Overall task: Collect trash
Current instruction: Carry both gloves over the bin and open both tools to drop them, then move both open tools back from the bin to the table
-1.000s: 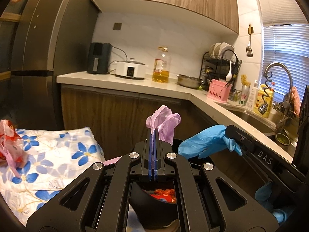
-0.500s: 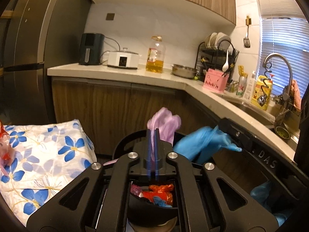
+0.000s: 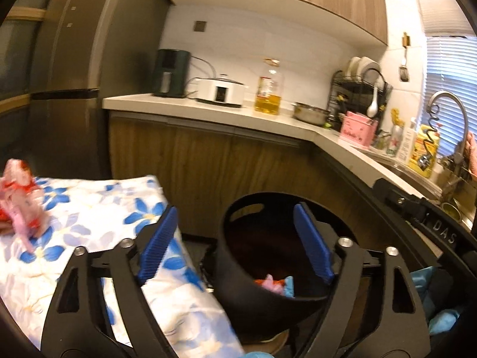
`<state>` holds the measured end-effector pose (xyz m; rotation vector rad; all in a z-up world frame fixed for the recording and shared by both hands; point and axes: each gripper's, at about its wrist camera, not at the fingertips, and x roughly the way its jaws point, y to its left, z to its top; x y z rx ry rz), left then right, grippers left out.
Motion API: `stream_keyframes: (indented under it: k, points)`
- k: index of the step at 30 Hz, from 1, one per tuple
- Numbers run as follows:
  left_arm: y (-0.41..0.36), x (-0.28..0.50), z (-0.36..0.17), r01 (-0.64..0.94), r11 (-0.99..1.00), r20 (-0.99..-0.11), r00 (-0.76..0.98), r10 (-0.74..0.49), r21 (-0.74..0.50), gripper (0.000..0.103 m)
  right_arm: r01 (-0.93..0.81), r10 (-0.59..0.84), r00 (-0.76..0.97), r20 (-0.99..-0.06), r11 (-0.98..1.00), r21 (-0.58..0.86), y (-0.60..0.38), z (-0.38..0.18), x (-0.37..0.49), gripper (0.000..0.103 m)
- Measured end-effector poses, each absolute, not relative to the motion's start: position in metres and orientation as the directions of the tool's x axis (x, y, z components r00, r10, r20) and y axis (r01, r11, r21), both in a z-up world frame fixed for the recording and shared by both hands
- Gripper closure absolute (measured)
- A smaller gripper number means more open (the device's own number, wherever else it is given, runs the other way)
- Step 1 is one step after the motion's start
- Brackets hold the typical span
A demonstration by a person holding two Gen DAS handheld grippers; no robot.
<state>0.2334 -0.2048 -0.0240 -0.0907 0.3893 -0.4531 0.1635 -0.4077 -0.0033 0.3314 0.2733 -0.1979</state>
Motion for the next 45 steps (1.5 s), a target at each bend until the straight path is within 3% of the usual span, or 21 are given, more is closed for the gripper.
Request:
stream_keyframes:
  k: [7,21,45]
  points:
    - [-0.158,0.208,-0.023,0.307,0.932,-0.333,0.873,-0.357,-0.194,0.008,0.231,-0.15,0.946,-0.288,0.934,0.272,-0.389,0.0,0.152,0.019]
    - [-0.067,0.171,-0.027,0.111,0.979,-0.342,0.925,-0.166,-0.174,0.007,0.159,-0.089,0.957,-0.278,0.957,0.241,-0.324,-0.002,0.139,0.019]
    - [0.121,0.166,-0.046,-0.252,0.95,-0.352,0.919,0.176,-0.183,0.007,-0.161,0.202,0.922,-0.332,0.976,0.146,-0.141,-0.034,0.206,0.019]
